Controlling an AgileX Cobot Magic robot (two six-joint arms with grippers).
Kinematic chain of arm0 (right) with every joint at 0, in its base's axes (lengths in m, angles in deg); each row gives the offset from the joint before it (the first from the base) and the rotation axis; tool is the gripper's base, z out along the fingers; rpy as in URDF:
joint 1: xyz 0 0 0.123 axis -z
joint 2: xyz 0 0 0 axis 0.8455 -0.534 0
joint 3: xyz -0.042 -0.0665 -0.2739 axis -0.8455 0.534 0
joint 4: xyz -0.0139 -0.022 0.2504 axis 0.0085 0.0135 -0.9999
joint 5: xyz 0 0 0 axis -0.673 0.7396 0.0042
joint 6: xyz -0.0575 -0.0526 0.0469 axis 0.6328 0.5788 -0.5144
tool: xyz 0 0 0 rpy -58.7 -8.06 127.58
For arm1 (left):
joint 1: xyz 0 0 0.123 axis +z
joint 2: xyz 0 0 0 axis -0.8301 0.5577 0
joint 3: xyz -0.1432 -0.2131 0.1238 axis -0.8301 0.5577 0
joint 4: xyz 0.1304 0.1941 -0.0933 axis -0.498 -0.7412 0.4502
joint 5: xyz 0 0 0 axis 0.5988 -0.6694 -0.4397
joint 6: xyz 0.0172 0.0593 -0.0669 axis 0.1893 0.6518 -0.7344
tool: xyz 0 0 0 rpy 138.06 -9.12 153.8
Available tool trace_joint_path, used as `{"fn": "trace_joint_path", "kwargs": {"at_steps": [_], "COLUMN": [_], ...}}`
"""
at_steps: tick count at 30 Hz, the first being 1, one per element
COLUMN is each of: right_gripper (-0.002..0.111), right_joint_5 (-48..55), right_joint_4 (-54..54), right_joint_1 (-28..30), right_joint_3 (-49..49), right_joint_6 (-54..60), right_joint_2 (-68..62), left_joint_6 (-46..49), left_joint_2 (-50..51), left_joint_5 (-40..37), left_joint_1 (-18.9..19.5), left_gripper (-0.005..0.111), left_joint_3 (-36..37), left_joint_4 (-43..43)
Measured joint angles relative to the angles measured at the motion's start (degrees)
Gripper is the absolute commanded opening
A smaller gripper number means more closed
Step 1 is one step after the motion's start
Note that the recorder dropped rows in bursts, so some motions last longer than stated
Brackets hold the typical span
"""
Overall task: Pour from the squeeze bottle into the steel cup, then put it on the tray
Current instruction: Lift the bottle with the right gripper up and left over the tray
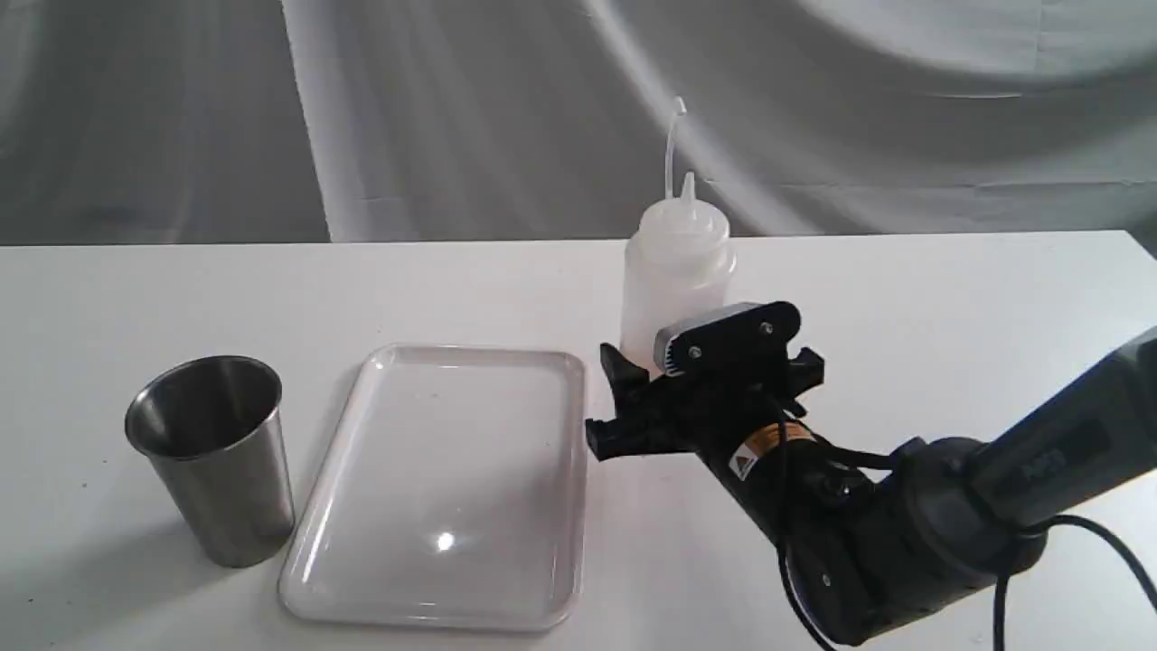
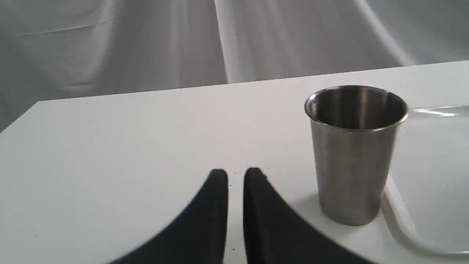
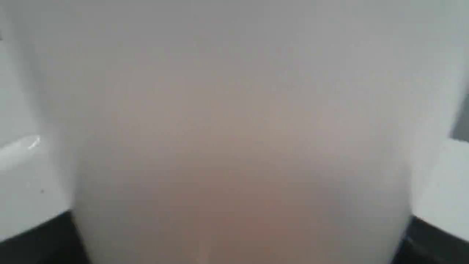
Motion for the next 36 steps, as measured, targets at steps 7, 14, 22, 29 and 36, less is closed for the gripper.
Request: {"fn": "trace_joint_path", "kwargs": {"at_steps": [7,14,22,29,36], "right_gripper": [0.000,0.000,0.000,0.000,0.000], "right_joint_5": [2.10,13.89,31.68,39.69,45.38], "right_joint_4": [0.00,0.65,1.10,1.22,1.06], "right_joint_1": [0.00,0.00,-1.34,-5.61,-7.52], "right_joint_3": [0.10,-0.40,-8.34,-15.16,-21.67], "right_joint_6": [4.81,10.62,13.90,16.35,17.68], "right_joint_2": [7.18,16.40,20.95,21.80,21.80], "left_joint_6": [0.00,0.00,0.00,0.00,0.00], "left_joint_2": [0.00,0.00,0.00,0.00,0.00], "left_joint_5": [0.00,0.00,0.00,0.00,0.00], "left_joint_1": [0.00,0.00,0.00,0.00,0.00], "left_gripper": [0.008,0.008,0.008,0.008,0.008], "left_joint_3": [0.00,0.00,0.00,0.00,0.00], "left_joint_4": [0.00,0.00,0.00,0.00,0.00]}}
